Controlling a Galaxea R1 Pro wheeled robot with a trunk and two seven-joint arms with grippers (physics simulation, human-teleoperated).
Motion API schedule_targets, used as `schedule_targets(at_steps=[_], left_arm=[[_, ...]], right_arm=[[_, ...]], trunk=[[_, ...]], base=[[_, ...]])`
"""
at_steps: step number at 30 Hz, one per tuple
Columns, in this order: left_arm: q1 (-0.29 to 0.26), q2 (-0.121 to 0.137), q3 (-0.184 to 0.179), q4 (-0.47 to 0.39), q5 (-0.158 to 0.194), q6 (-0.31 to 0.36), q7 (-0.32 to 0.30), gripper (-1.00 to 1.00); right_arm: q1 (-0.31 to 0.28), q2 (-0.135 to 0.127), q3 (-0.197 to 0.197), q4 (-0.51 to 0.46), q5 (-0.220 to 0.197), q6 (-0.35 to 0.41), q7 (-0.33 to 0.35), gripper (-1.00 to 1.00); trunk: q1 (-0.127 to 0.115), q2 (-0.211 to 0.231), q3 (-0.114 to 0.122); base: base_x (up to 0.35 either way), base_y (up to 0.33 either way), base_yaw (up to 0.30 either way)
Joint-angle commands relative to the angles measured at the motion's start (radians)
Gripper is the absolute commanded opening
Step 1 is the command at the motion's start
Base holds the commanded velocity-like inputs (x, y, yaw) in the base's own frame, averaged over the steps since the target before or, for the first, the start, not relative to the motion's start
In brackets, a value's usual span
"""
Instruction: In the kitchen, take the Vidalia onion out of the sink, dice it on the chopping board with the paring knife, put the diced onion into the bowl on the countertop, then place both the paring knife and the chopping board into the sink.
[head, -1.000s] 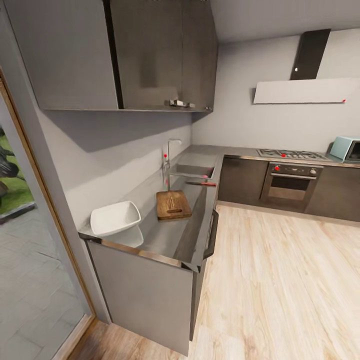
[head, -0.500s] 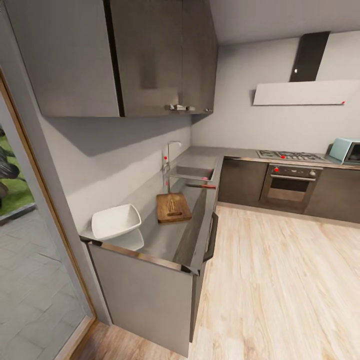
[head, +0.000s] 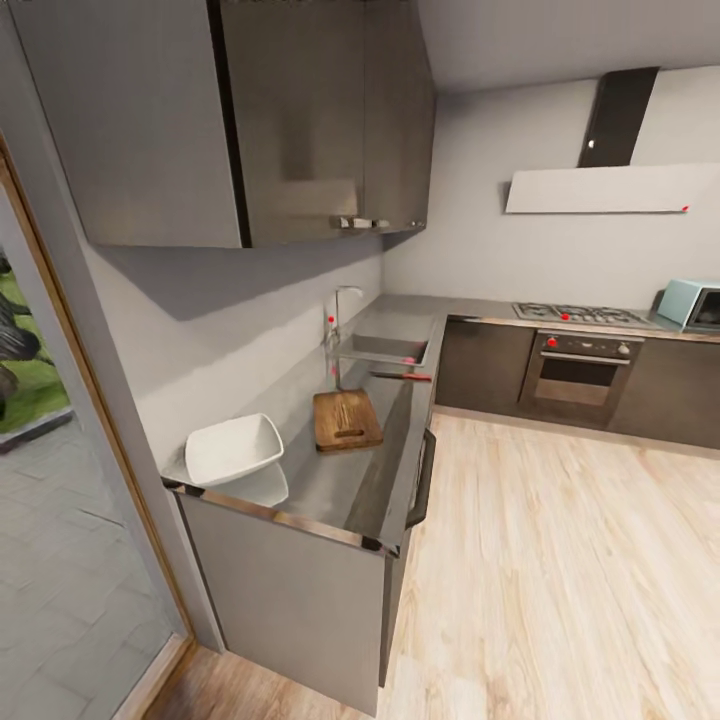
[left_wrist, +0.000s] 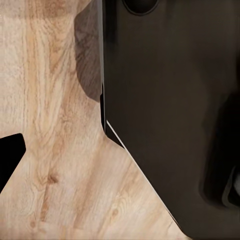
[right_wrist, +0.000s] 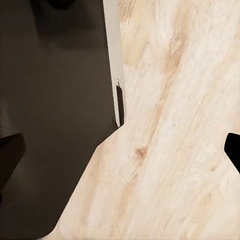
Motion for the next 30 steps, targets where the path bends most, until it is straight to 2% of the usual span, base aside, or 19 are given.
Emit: schedule_targets(at_steps=[1,30], left_arm=[[0.001,0.0,0.0,-0.002,0.0,-0.001,0.001,1.0],[0.001,0.0,0.0,-0.002,0.0,-0.001,0.001,1.0]], right_arm=[[0.001,0.0,-0.008,-0.001,0.0,-0.001,0.005,1.0],[0.001,0.0,-0.008,-0.001,0.0,-0.001,0.005,1.0]], trunk=[[-0.004,0.007,0.003],[-0.115,0.21,0.093]], base=[[0.0,0.0,0.0],[0.0,0.0,0.0]])
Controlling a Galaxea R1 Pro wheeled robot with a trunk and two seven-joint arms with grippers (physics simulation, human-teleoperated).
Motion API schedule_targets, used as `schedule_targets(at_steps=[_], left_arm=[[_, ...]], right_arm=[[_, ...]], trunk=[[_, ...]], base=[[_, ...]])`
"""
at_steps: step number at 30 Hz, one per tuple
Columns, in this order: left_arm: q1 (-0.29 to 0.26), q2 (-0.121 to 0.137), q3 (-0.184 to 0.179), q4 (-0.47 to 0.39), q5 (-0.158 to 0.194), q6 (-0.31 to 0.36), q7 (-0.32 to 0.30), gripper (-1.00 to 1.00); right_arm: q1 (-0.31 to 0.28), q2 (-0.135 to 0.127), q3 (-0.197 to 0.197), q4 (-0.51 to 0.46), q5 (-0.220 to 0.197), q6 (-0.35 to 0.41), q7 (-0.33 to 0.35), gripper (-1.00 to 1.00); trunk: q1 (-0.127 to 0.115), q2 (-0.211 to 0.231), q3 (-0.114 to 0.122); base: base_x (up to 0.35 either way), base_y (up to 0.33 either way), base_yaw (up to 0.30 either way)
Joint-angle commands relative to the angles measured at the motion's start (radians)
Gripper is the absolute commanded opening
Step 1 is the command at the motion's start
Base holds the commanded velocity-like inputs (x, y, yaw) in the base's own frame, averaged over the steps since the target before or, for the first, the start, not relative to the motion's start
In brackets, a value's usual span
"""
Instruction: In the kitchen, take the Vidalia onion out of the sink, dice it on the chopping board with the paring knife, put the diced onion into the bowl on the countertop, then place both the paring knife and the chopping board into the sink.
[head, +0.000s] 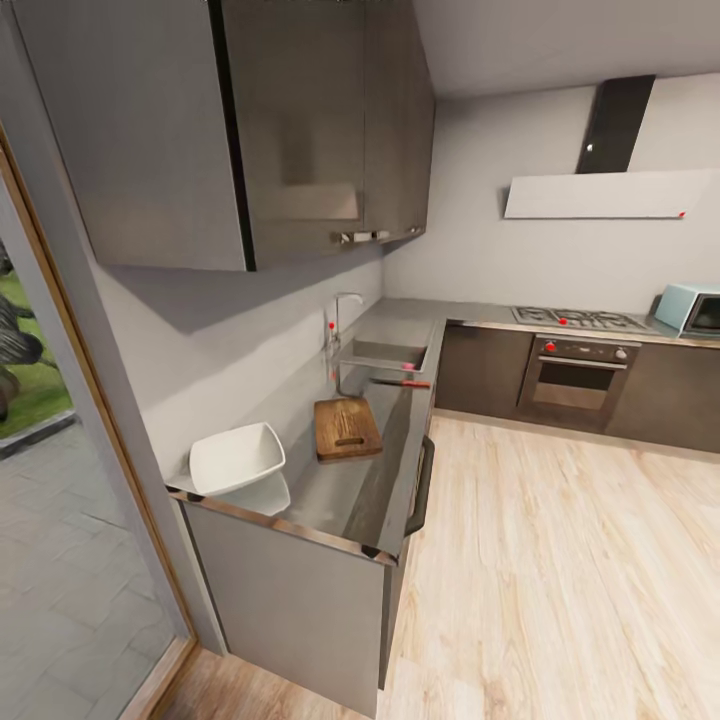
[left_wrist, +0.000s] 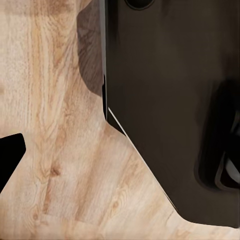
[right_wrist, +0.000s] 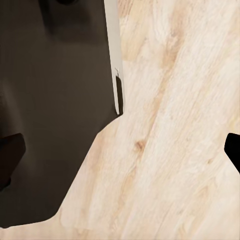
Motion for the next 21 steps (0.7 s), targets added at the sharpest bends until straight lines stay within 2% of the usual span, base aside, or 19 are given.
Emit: schedule_targets(at_steps=[1,9,21], left_arm=[[0.0,0.0,0.0,-0.002,0.0,-0.001,0.001,1.0],[0.0,0.0,0.0,-0.002,0.0,-0.001,0.001,1.0],[0.0,0.0,0.0,-0.002,0.0,-0.001,0.001,1.0]], right_arm=[[0.001,0.0,-0.008,-0.001,0.0,-0.001,0.005,1.0],[0.001,0.001,-0.008,-0.001,0.0,-0.002,0.005,1.0],[0.001,0.002,-0.008,-0.001,0.0,-0.002,0.005,1.0]], trunk=[[-0.004,0.007,0.002],[-0.034,0.063,0.027],[-0.08,0.147,0.065]], base=[[0.0,0.0,0.0],[0.064,0.0,0.0],[0.175,0.0,0.0]])
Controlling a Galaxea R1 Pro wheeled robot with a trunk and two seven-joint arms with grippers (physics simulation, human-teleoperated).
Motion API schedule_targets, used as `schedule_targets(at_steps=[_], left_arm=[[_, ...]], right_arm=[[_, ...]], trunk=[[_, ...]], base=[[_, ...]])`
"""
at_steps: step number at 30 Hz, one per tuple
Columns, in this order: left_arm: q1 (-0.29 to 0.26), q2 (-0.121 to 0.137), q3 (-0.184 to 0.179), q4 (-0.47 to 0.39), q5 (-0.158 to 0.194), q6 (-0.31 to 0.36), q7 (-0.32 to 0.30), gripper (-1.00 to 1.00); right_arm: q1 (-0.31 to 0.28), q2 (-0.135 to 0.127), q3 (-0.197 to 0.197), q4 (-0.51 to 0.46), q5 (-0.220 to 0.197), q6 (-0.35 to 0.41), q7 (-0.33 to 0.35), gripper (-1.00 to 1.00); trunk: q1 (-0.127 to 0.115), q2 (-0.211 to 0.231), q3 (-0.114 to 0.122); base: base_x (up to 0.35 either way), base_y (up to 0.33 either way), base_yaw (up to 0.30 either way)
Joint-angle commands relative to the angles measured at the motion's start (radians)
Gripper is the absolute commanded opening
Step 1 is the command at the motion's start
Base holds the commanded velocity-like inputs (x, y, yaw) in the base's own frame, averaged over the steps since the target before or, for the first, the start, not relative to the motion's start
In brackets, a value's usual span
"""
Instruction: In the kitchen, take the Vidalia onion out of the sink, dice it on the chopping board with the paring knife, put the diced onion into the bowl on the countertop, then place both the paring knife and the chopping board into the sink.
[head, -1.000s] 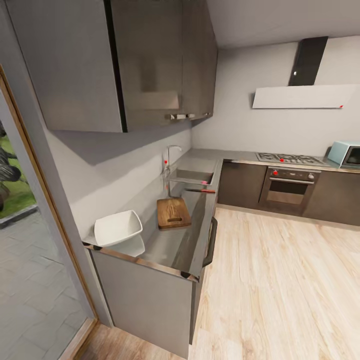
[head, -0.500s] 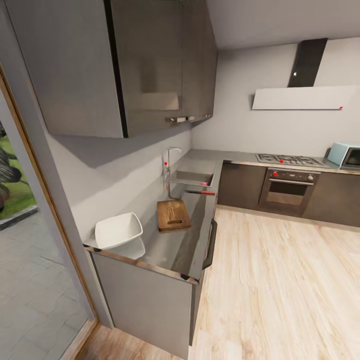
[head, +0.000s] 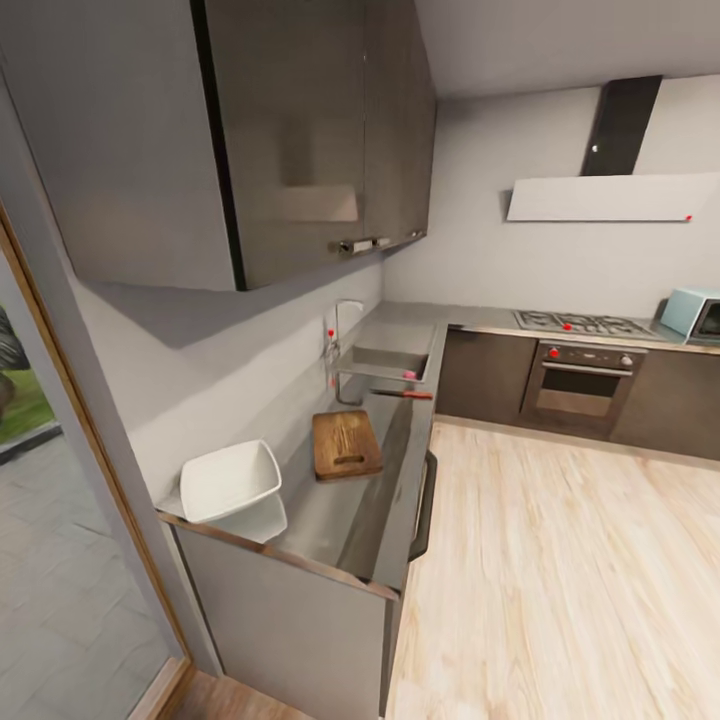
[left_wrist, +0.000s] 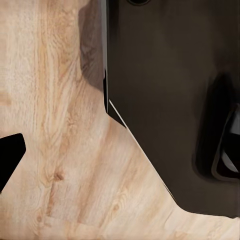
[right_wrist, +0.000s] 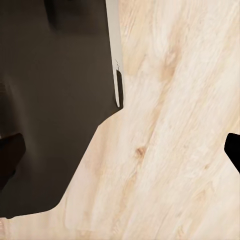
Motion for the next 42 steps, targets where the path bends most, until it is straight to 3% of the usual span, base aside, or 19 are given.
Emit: schedule_targets(at_steps=[1,42], left_arm=[[0.0,0.0,0.0,-0.002,0.0,-0.001,0.001,1.0],[0.0,0.0,0.0,-0.002,0.0,-0.001,0.001,1.0]], right_arm=[[0.0,0.0,-0.008,-0.001,0.0,-0.001,0.005,1.0],[0.0,0.003,-0.008,-0.001,0.0,-0.002,0.005,1.0]], trunk=[[-0.003,0.006,0.002],[-0.161,0.293,0.131]], base=[[0.183,0.0,0.0],[0.133,0.0,0.0]])
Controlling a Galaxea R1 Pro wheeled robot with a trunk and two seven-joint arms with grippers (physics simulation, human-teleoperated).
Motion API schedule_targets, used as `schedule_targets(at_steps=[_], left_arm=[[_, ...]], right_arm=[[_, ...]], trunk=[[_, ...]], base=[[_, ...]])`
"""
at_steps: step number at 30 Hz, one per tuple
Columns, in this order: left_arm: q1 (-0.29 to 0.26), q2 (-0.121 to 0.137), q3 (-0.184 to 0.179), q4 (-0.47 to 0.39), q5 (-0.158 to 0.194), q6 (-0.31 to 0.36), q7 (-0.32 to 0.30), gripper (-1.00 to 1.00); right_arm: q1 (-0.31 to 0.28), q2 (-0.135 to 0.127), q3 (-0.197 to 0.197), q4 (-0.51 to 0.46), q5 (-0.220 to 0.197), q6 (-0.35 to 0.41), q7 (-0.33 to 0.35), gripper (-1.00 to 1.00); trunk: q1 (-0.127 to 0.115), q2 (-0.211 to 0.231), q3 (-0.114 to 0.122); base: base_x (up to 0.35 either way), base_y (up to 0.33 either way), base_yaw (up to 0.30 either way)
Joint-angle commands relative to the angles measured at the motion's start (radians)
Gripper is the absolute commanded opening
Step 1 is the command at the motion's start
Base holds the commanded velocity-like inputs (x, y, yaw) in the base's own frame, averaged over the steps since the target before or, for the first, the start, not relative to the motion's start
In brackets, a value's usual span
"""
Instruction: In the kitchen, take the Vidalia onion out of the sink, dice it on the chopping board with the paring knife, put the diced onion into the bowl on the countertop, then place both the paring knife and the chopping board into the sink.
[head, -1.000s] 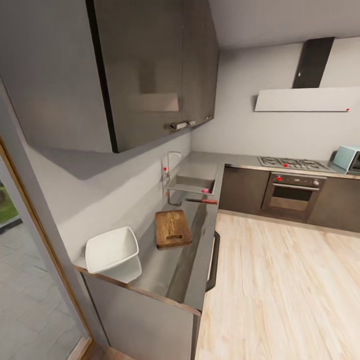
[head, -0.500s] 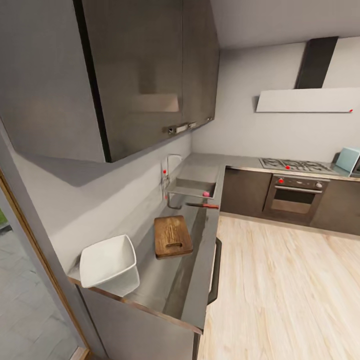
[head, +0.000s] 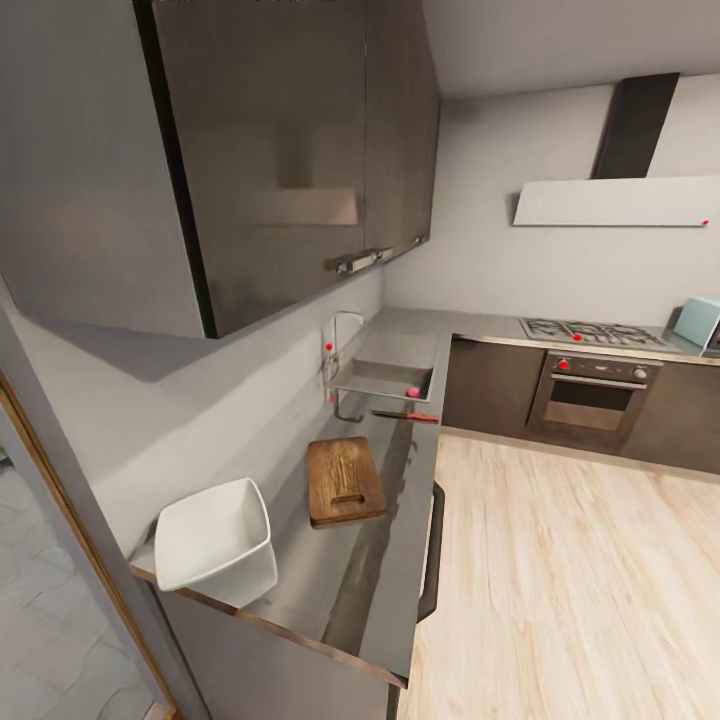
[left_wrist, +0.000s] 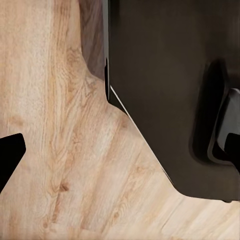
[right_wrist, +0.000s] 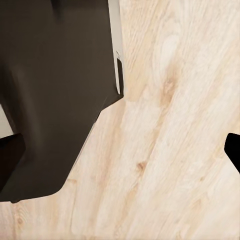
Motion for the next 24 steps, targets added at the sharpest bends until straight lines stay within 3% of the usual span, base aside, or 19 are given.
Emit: schedule_targets(at_steps=[1,24], left_arm=[[0.0,0.0,0.0,-0.002,0.0,-0.001,0.001,1.0],[0.0,-0.01,0.0,-0.002,0.0,-0.001,0.0,1.0]], right_arm=[[0.0,0.0,-0.008,-0.001,0.0,-0.001,0.005,1.0],[0.0,0.0,-0.008,-0.001,0.0,-0.001,0.005,1.0]], trunk=[[0.0,-0.001,-0.002],[0.0,-0.001,-0.002]], base=[[0.004,0.0,0.0],[0.0,0.0,0.0]])
